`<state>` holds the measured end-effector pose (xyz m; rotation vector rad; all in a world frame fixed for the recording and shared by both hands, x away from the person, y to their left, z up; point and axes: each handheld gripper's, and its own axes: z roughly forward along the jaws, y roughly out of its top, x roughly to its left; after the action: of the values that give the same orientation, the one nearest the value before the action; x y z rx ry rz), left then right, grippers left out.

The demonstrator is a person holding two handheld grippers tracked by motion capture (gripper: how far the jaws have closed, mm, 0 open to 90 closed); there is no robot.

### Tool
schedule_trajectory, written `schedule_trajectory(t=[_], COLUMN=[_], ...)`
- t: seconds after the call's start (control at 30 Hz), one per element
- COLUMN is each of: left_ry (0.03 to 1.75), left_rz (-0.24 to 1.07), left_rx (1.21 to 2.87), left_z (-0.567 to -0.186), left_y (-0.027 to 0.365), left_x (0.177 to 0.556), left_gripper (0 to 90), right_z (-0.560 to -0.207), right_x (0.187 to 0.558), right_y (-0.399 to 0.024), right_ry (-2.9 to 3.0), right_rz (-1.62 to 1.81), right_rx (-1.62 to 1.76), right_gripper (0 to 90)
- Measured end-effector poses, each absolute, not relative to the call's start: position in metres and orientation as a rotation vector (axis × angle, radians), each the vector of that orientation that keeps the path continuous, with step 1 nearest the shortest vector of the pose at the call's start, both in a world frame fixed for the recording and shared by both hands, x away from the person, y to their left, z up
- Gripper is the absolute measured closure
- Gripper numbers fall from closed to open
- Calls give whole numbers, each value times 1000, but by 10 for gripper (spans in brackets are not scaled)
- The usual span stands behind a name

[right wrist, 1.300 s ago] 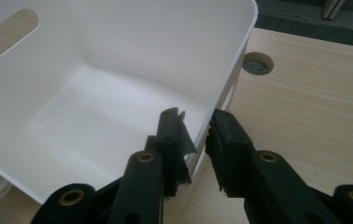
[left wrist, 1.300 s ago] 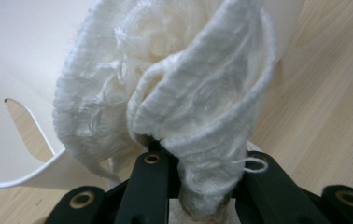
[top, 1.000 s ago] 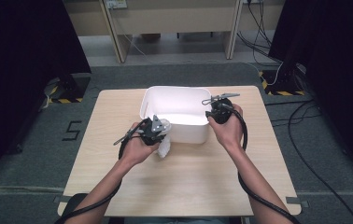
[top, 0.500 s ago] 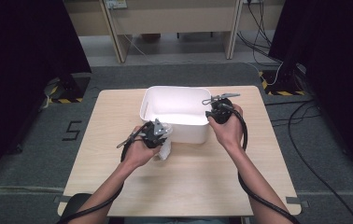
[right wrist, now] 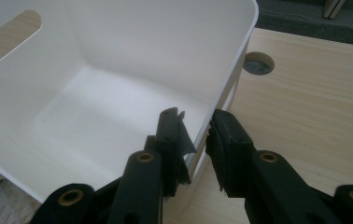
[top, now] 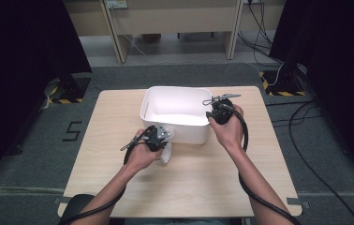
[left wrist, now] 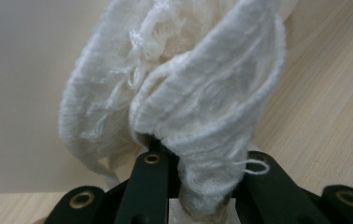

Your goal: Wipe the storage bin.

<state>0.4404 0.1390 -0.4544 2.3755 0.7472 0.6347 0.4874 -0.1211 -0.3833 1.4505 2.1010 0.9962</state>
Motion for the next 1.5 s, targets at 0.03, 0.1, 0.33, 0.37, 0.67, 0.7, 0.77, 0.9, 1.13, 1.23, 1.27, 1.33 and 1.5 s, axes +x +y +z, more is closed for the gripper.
schedule_trajectory(t=[0.03, 0.1, 0.33, 0.37, 0.67, 0.7, 0.77, 0.9, 1.13, 1.23, 1.27, 1.33, 1.5], left_ry=[750, 750, 757, 751, 744, 741, 742, 741, 738, 738, 736, 729, 724], left_rz=[633, 635, 628, 627, 610, 616, 618, 614, 614, 617, 620, 628, 642], left_rx=[2379, 2377, 2380, 2382, 2379, 2380, 2374, 2366, 2338, 2327, 2323, 2314, 2296], left_z=[-454, -455, -456, -456, -456, -456, -456, -453, -440, -434, -431, -425, -413], left_y=[139, 139, 136, 133, 129, 129, 129, 129, 131, 132, 132, 133, 132], left_x=[441, 441, 442, 442, 442, 442, 441, 441, 439, 439, 438, 437, 435], left_gripper=[779, 779, 779, 779, 778, 778, 778, 778, 779, 779, 779, 779, 779], right_z=[-383, -383, -383, -383, -383, -383, -383, -383, -383, -383, -383, -383, -383], right_x=[487, 487, 487, 487, 487, 487, 487, 487, 487, 487, 488, 488, 487], right_y=[-121, -121, -121, -121, -121, -121, -121, -121, -121, -121, -121, -121, -121], right_ry=[2101, 2100, 2100, 2100, 2100, 2100, 2100, 2099, 2100, 2100, 2100, 2100, 2100], right_rz=[996, 998, 997, 996, 1002, 1001, 1001, 1002, 1003, 1003, 1003, 1004, 999], right_rx=[1451, 1454, 1459, 1457, 1466, 1464, 1461, 1467, 1463, 1463, 1460, 1459, 1466], right_gripper=[737, 736, 735, 735, 734, 734, 734, 734, 733, 734, 734, 734, 734])
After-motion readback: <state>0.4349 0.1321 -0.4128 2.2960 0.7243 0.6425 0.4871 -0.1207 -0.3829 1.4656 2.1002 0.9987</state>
